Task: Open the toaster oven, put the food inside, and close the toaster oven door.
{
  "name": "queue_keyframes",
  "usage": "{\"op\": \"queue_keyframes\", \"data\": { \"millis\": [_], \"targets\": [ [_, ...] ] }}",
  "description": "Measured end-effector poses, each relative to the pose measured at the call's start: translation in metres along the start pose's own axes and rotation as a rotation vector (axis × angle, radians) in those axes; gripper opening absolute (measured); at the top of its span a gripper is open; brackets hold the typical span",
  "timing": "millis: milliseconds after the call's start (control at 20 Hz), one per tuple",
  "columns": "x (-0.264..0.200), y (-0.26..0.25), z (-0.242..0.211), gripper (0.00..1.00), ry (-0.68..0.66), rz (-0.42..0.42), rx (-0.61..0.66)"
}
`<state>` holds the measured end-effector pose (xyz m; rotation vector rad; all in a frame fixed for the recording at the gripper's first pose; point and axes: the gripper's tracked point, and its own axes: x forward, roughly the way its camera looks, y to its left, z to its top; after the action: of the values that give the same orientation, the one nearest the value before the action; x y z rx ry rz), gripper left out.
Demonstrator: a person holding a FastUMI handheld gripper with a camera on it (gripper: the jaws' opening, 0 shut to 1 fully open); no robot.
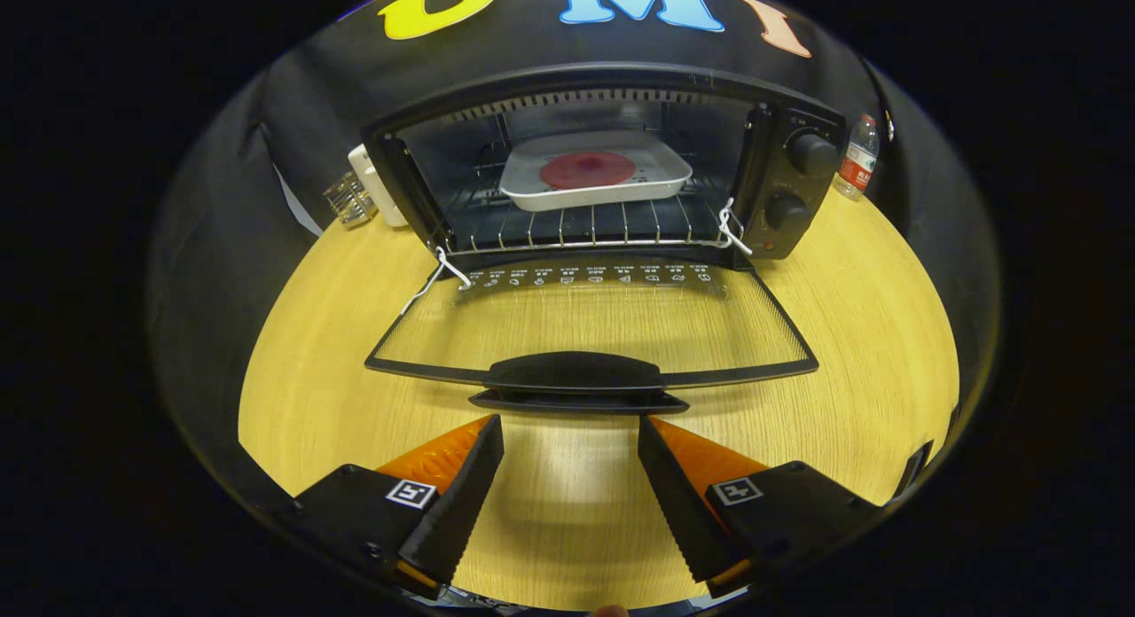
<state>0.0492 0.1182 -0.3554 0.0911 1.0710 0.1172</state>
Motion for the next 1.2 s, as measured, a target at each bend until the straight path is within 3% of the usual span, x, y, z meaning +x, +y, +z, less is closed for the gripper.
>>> {"op": "queue_keyframes", "data": {
  "millis": [300, 600, 800, 1200],
  "targets": [
    [-0.021, 0.009, 0.032, 0.97, -0.151, 0.000, -0.082],
    [-0.036, -0.003, 0.063, 0.97, -0.247, -0.016, -0.049],
    [-0.056, -0.008, 0.090, 0.98, -0.395, -0.023, -0.103],
    [-0.150, -0.020, 0.118, 0.97, -0.680, -0.005, -0.204]
  ]
}}
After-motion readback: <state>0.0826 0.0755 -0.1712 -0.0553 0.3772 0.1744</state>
